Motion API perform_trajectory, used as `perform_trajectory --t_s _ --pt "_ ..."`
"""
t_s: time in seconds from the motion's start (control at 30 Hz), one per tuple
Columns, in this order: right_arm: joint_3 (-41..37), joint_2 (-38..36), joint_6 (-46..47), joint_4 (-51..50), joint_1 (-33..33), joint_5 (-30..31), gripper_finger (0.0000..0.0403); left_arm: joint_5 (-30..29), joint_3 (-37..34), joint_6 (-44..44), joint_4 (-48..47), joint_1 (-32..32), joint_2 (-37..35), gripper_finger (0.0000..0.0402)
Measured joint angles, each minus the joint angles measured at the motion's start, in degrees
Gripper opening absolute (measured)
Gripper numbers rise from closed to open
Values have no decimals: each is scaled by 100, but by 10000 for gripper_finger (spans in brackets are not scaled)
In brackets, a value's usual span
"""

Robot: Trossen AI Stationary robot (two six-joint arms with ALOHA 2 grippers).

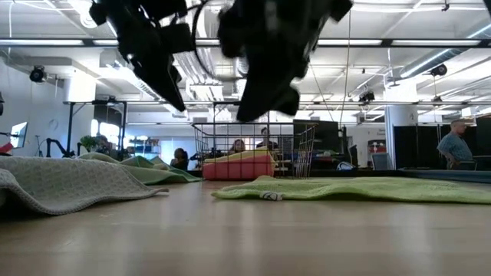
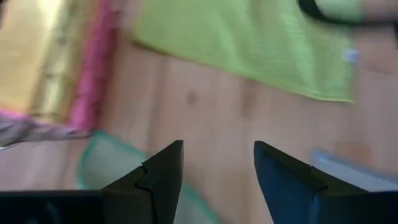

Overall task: Fold microfiber towels
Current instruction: Fold the green microfiber cloth

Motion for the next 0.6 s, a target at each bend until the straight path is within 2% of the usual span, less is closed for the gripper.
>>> perform_trajectory --t_s 0.17,0.3,0.6 --pt "-37 -326 17 -675 444 623 9 -100 0 -43 435 -914 59 180" --pt "-162 -575 364 -1215 864 1246 9 -451 0 -37 1130 -1589 314 180" --pt "-1116 -1454 1377 -1304 1548 1788 9 -719 0 -36 2385 -2356 1332 180"
